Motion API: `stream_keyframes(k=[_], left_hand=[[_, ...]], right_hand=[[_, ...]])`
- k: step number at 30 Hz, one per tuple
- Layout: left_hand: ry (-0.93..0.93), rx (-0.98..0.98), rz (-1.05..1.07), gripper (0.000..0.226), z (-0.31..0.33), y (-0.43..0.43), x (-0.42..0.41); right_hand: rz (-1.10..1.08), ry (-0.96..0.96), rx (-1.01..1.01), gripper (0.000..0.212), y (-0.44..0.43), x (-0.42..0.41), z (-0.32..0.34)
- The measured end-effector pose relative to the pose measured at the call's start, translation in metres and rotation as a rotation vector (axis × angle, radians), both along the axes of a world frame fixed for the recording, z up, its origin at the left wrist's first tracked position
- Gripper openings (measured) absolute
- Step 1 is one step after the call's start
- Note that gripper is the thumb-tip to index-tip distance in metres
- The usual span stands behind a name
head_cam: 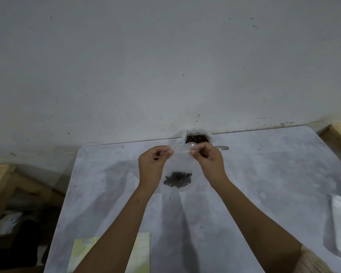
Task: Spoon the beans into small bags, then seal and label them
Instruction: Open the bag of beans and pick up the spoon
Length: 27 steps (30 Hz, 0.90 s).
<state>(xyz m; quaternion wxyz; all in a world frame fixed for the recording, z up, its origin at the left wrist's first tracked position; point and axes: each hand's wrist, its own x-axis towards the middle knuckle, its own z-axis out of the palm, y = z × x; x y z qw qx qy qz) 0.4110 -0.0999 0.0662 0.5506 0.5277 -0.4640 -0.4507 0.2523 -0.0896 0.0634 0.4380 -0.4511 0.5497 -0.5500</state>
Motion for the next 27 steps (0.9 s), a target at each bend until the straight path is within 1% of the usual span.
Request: stream_keyframes(k=[2,7,9,12,18,21,24,27], left_hand=[[-0.001,-0.002,-0.029,0.012,0.000,0.001,0.004],[0.005,-0.002,-0.121,0.014,0.002,0.006,0.008],[0.055,0.028,-0.143,0.015,0.004,0.009,0.007],[0.095,0.069,-0.157,0.012,0.004,0.012,0.006],[0.037,0.089,-0.229,0.002,-0.003,0.015,0.005],[-0.043,0.069,-0.226,0.013,-0.003,0.016,0.003],[-0.113,0.039,-0.199,0.017,-0.003,0.017,0.003],[-0.086,0.025,-0.172,0.014,-0.001,0.019,0.005]], right_hand=[[0.012,-0.007,-0.004,0.019,0.004,0.000,0.000],[0.121,-0.037,-0.011,0.014,0.011,0.006,0.009],[0.103,-0.013,0.002,0.016,0.011,0.009,0.011],[0.091,0.058,0.005,0.019,0.010,0.007,0.013],[0.051,0.115,0.015,0.022,0.014,0.002,0.011],[0.092,0.128,0.012,0.021,0.016,-0.001,0.012],[0.113,0.113,0.042,0.024,0.021,-0.007,0.012],[0.095,0.038,0.106,0.009,0.029,-0.014,0.011]])
